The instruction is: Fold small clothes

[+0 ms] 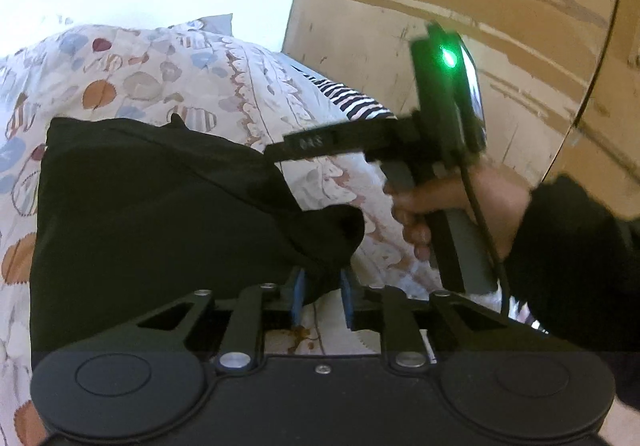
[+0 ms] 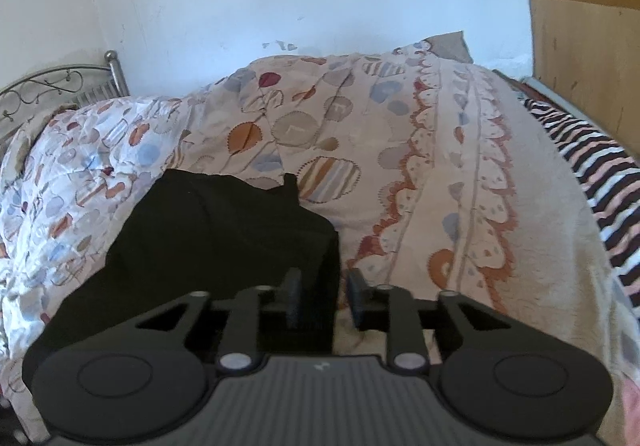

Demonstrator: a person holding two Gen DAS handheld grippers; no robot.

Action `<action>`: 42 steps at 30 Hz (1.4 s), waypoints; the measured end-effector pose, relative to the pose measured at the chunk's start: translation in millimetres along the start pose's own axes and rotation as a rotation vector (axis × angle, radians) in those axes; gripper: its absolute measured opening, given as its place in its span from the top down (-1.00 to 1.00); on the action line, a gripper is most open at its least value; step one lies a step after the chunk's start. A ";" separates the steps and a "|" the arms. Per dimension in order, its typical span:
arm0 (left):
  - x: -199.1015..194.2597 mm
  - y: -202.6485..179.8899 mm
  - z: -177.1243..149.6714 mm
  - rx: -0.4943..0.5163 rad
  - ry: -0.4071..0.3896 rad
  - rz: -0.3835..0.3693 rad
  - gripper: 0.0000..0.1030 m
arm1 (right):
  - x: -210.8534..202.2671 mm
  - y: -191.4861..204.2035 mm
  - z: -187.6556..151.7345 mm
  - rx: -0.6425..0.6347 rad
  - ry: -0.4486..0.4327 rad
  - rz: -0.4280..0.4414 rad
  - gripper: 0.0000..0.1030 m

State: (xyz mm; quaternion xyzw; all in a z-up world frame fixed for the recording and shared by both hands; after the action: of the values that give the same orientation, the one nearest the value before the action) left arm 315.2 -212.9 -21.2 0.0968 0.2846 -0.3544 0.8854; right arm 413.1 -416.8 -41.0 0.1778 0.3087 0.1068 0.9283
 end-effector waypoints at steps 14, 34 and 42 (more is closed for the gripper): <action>-41.7 27.3 13.5 -0.149 0.007 0.191 -0.78 | -57.5 -7.6 -29.4 0.012 -0.061 -0.072 -1.00; -39.7 92.1 -18.1 -0.222 0.097 0.409 -0.99 | -61.0 -8.3 -67.5 0.013 -0.032 -0.059 -1.00; -17.8 168.2 -24.3 -0.287 0.108 0.351 -0.99 | -21.7 -6.5 -33.9 0.006 0.040 0.161 -1.00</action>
State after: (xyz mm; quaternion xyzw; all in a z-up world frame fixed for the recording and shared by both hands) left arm 409.0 -70.8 -35.9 0.0369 0.3578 -0.1451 0.9217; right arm 375.9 -420.4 -57.3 0.2027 0.3123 0.1835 0.9098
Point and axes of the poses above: each gripper's, at about its wrist camera, not at the fingertips, and x roughly the way its jaws point, y to its left, z to its top, the point moved 2 cm from there along x, roughly the way its jaws point, and after that the axes turned 13 degrees about x, right-handed, at the moved point
